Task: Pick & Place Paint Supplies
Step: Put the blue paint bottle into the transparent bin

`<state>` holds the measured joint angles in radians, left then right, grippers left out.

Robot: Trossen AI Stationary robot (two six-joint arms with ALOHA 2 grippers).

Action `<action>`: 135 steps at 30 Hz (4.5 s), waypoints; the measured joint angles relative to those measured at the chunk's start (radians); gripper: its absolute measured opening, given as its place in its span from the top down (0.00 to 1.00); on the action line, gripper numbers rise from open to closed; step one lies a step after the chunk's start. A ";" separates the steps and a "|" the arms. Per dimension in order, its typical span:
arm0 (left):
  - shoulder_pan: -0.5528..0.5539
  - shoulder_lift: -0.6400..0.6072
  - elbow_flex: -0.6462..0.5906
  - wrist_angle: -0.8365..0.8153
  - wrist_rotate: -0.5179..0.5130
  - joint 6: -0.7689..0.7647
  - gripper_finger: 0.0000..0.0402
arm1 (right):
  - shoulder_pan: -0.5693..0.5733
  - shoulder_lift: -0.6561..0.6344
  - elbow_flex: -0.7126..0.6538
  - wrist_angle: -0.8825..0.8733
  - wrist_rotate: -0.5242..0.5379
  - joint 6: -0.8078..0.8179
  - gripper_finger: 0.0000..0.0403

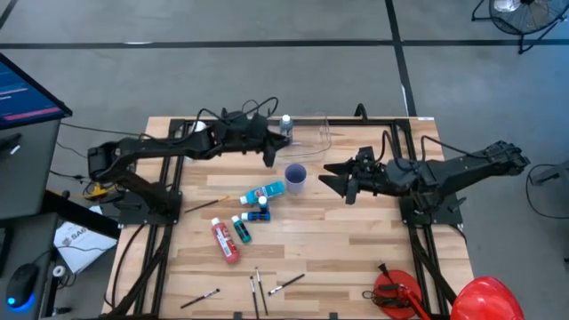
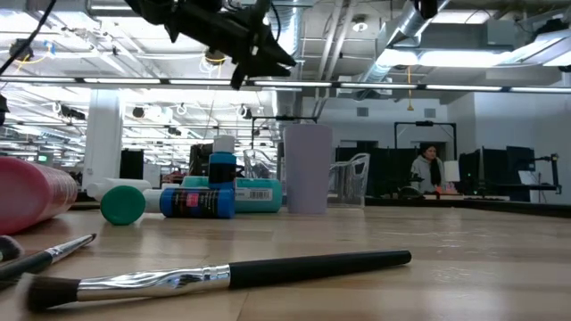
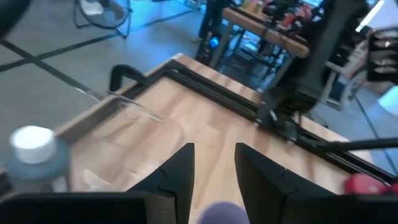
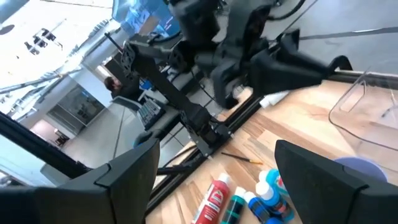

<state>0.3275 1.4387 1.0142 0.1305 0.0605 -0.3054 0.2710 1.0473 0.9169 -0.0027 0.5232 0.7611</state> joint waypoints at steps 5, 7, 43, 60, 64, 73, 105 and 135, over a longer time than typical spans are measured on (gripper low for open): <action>-0.070 -0.015 0.000 -0.045 0.004 -0.015 0.73 | 0.002 0.000 0.000 0.025 0.000 0.000 0.23; -0.094 -0.014 0.000 -0.066 0.024 -0.037 0.73 | 0.005 0.000 0.000 0.048 -0.002 0.001 0.23; -0.276 -0.128 -0.014 -0.400 -0.187 -0.131 0.73 | 0.231 0.284 0.028 -0.049 0.376 0.794 1.00; -0.251 0.028 0.020 -0.310 -0.171 -0.080 1.00 | 0.232 0.366 0.240 -0.467 0.346 0.945 1.00; -0.224 0.060 0.029 -0.304 -0.178 -0.088 1.00 | 0.232 0.367 0.239 -0.476 0.340 0.945 1.00; -0.288 0.015 0.031 -0.411 -0.069 -0.118 1.00 | 0.225 0.367 0.239 -0.476 0.297 0.915 1.00; -0.617 -0.472 -0.454 -0.485 -0.416 -0.491 1.00 | 0.223 0.367 0.238 -0.494 0.150 0.750 1.00; -0.615 -0.375 -0.489 -0.369 -0.371 -0.479 0.53 | 0.223 0.366 0.238 -0.491 0.148 0.747 1.00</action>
<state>-0.2878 1.0637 0.5251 -0.2385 -0.3109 -0.7849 0.4944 1.4136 1.1545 -0.4934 0.6712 1.5082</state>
